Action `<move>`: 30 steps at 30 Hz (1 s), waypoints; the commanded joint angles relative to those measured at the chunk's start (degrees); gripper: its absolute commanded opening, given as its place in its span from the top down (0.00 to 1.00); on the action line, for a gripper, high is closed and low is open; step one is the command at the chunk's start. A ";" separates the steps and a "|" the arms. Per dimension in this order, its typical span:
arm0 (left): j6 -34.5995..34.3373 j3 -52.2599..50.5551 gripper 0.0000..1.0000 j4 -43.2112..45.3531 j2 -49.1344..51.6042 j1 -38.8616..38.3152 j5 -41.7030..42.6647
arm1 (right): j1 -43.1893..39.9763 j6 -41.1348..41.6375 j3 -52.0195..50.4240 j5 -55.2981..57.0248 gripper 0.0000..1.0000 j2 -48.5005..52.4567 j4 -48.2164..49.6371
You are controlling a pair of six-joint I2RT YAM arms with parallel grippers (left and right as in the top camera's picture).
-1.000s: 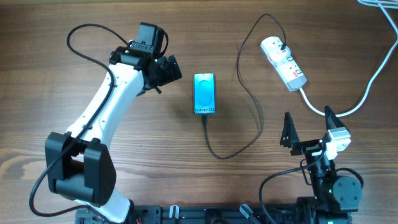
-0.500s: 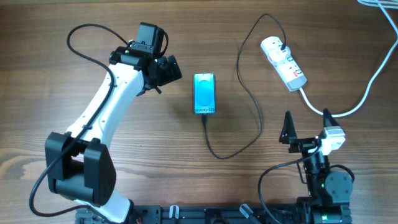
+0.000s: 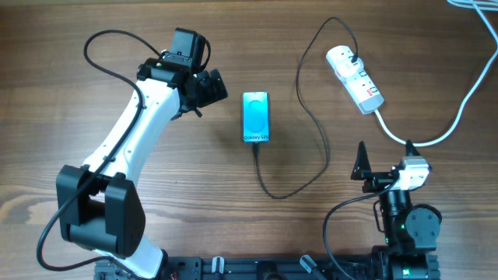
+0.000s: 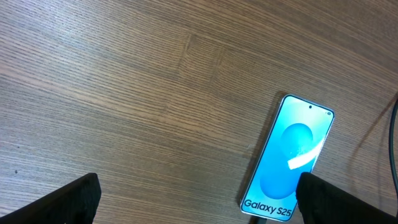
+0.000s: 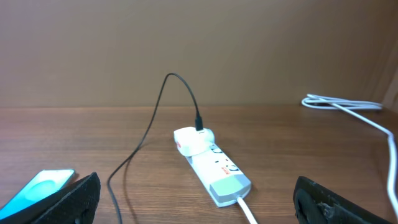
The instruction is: Plug charger to phone and switch on socket
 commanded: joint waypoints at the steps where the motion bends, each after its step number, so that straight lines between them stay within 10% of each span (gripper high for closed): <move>1: -0.37 -0.15 0.00 -0.02 -0.11 0.31 -0.76 | -0.31 -0.96 -0.07 1.88 0.00 -0.68 0.07; 30: -0.37 -0.15 0.00 -0.02 -0.11 0.31 -0.76 | -0.31 -1.60 -0.07 0.13 0.00 -0.61 0.17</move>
